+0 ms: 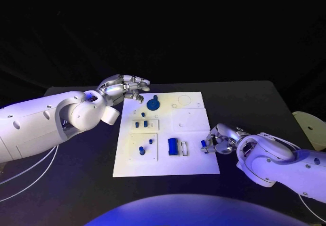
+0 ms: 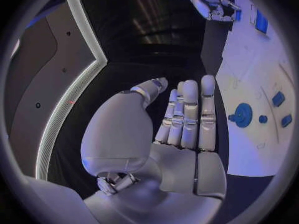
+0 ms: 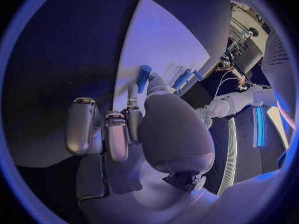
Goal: Assemble the parts on the task board
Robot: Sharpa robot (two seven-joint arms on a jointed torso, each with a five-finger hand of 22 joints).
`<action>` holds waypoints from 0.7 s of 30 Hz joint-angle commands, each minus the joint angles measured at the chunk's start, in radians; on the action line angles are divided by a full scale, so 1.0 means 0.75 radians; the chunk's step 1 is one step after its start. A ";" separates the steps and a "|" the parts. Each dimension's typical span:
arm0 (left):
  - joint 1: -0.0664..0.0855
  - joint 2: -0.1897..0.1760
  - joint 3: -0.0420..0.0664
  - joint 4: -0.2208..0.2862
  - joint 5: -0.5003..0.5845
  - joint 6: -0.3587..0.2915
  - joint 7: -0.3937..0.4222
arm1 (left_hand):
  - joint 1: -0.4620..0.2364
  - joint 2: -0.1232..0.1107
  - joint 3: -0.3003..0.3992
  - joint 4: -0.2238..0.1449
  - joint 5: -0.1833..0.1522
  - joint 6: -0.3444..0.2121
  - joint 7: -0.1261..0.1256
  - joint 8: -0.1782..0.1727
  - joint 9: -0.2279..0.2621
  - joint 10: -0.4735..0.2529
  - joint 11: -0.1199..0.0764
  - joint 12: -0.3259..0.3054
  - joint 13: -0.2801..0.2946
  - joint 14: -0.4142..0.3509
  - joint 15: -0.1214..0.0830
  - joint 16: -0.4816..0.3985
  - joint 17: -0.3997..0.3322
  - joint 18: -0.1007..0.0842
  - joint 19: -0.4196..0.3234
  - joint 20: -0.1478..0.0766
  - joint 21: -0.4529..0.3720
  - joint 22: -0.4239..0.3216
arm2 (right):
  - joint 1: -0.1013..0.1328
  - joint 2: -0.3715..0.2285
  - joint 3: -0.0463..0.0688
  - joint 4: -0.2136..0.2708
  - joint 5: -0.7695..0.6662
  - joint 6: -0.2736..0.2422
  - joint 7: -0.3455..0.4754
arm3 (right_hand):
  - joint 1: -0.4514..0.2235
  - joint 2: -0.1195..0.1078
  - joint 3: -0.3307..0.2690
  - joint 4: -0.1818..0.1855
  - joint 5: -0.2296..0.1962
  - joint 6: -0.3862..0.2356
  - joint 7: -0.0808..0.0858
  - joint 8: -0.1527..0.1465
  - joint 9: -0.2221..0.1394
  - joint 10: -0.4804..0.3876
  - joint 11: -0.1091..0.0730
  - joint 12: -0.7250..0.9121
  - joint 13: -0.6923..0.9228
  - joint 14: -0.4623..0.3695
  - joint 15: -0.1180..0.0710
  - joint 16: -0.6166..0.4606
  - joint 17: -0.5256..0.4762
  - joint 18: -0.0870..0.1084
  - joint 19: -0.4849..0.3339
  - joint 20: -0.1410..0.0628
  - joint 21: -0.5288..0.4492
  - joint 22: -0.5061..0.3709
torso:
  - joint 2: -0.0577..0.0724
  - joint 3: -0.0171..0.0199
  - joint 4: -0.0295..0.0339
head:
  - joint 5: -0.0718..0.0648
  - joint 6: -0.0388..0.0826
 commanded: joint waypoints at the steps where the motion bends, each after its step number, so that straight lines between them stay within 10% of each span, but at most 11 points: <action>1: 0.000 -0.001 0.001 0.007 0.010 0.012 0.010 | 0.000 0.010 0.000 -0.005 0.006 -0.008 0.001 0.009 0.001 -0.013 -0.001 0.007 0.001 -0.010 0.003 -0.003 -0.001 0.024 0.009 -0.001 -0.005 -0.002 | -0.010 0.013 -0.004 -0.024 -0.071 0.065 -0.013 | 0.068 0.026 0.008 -0.008 0.008 0.002 -0.004 -0.015 -0.008 0.019 -0.011 -0.009 0.129 0.122 -0.004 -0.009 0.262 0.007 0.007 0.004 -0.003 0.230 | -0.001 0.0008 0.0004 | 0.005 0.000; 6: 0.000 -0.004 0.001 0.008 0.010 0.009 0.013 | -0.001 0.010 0.000 -0.005 0.007 -0.008 0.001 0.010 0.001 -0.014 -0.001 0.007 0.001 -0.010 0.003 -0.003 -0.002 0.024 0.009 -0.001 -0.005 -0.002 | -0.014 0.020 -0.004 -0.037 -0.106 0.093 -0.017 | 0.165 0.052 0.038 -0.016 0.000 0.020 -0.013 -0.019 -0.013 0.022 -0.019 -0.002 0.132 0.124 -0.011 -0.007 0.268 0.005 0.010 -0.002 0.006 0.233 | -0.002 -0.0002 -0.0014 | 0.007 0.000; 9: 0.001 -0.005 0.001 0.008 0.010 0.007 0.013 | -0.001 0.011 0.001 -0.005 0.007 -0.009 0.001 0.010 0.001 -0.014 -0.001 0.007 0.001 -0.010 0.003 -0.003 -0.002 0.024 0.010 -0.001 -0.005 -0.002 | -0.016 0.022 -0.004 -0.037 -0.123 0.101 -0.020 | 0.319 0.082 0.176 -0.031 -0.241 0.040 -0.021 -0.031 -0.028 0.020 -0.029 0.001 0.135 0.125 -0.022 -0.005 0.275 0.004 0.012 -0.013 0.008 0.235 | -0.003 0.0000 -0.0023 | 0.008 0.000; 13: 0.001 -0.006 0.001 0.008 0.010 0.007 0.013 | -0.001 0.013 0.002 -0.005 0.008 -0.009 0.001 0.010 0.001 -0.014 -0.001 0.008 0.001 -0.010 0.003 -0.003 -0.002 0.024 0.010 -0.001 -0.005 -0.002 | -0.017 0.022 -0.004 -0.025 -0.130 0.090 -0.024 | 0.332 0.015 0.350 0.001 -0.260 0.055 -0.020 -0.041 -0.037 0.020 -0.029 0.002 0.135 0.126 -0.017 -0.004 0.278 0.004 0.013 -0.014 0.010 0.236 | -0.004 0.0003 -0.0029 | 0.008 0.000; 15: 0.001 -0.006 0.001 0.008 0.010 0.007 0.013 | 0.000 0.014 0.003 -0.005 0.008 -0.010 0.001 0.010 0.001 -0.014 -0.001 0.008 0.001 -0.010 0.002 -0.003 -0.002 0.024 0.010 -0.001 -0.006 -0.002 | -0.017 0.021 -0.004 -0.015 -0.122 0.077 -0.025 | 0.229 -0.084 0.571 -0.004 -0.207 0.061 -0.020 -0.041 -0.030 0.024 -0.033 0.004 0.135 0.126 -0.017 -0.004 0.281 0.004 0.015 -0.014 0.010 0.237 | -0.005 -0.0004 -0.0025 | 0.008 0.000; 21: 0.001 -0.005 0.001 0.007 0.010 0.007 0.013 | 0.001 0.015 0.004 -0.006 0.009 -0.010 0.000 0.011 0.001 -0.015 -0.001 0.008 0.001 -0.010 0.002 -0.003 -0.002 0.024 0.010 -0.002 -0.006 -0.002 | -0.016 0.012 -0.004 0.028 -0.101 0.034 -0.028 | 0.049 -0.209 0.898 -0.033 -0.156 0.049 -0.023 -0.017 0.014 0.032 -0.030 0.010 0.137 0.128 -0.019 -0.002 0.288 0.001 0.020 -0.013 0.021 0.240 | -0.006 -0.0023 -0.0007 | 0.007 0.000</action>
